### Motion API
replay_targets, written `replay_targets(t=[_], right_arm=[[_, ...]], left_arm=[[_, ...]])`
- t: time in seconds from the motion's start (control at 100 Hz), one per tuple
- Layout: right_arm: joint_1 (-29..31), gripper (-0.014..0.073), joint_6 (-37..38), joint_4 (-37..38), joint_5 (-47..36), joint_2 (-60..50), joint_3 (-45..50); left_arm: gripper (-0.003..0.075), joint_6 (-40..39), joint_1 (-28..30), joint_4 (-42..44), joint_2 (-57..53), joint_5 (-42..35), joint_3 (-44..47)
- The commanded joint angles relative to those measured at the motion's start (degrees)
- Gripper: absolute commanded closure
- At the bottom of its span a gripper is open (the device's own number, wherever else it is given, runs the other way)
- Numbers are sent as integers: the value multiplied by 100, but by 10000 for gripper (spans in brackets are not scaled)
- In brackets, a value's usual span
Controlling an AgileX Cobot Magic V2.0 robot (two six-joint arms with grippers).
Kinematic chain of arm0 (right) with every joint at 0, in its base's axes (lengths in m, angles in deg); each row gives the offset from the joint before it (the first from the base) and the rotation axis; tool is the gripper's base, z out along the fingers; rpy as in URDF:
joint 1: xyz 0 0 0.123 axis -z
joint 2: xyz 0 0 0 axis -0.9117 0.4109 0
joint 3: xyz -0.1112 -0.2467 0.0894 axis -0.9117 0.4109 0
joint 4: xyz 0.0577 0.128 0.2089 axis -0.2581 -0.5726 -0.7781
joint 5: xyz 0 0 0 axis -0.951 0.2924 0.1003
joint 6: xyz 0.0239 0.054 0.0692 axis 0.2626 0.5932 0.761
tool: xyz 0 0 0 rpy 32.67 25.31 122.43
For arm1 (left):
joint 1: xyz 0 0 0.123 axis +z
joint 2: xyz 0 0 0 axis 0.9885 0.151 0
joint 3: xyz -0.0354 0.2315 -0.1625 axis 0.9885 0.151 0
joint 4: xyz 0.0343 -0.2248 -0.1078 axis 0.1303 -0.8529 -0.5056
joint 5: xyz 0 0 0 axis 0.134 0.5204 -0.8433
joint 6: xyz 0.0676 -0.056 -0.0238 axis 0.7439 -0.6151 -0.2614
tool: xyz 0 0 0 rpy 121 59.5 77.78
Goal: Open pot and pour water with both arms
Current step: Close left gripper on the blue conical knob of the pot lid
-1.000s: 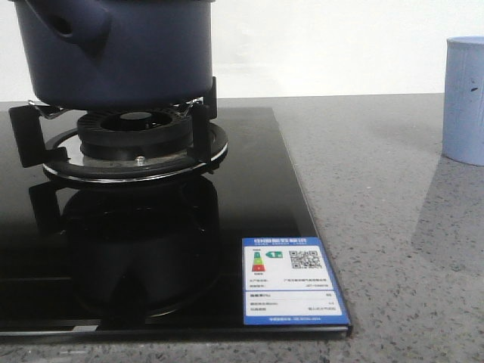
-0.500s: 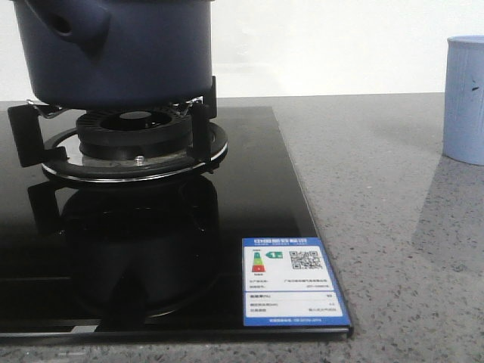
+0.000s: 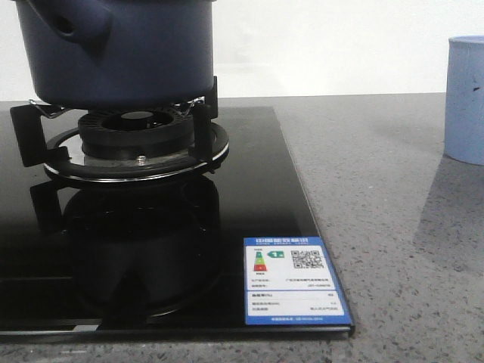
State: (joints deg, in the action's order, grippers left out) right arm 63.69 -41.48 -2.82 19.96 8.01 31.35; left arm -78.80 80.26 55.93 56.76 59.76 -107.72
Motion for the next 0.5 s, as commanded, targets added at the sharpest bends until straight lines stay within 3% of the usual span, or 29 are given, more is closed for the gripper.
replay_targets(t=[0.0, 0.3, 0.4, 0.49], right_arm=[[-156, 655, -157, 133, -130, 500, -587], [-730, 654, -355, 136, -115, 1297, -1068], [-791, 613, -367, 136, -64, 1373, -1068], [-815, 473, -367, 136, -52, 1398, -1068]], left_arm=[[736, 210, -44, -7, 500, 29, -580], [729, 210, -875, -64, 1331, 8, -1037], [634, 301, -1198, -64, 1583, -54, -1125], [486, 340, -1525, -64, 1820, -320, -1127]])
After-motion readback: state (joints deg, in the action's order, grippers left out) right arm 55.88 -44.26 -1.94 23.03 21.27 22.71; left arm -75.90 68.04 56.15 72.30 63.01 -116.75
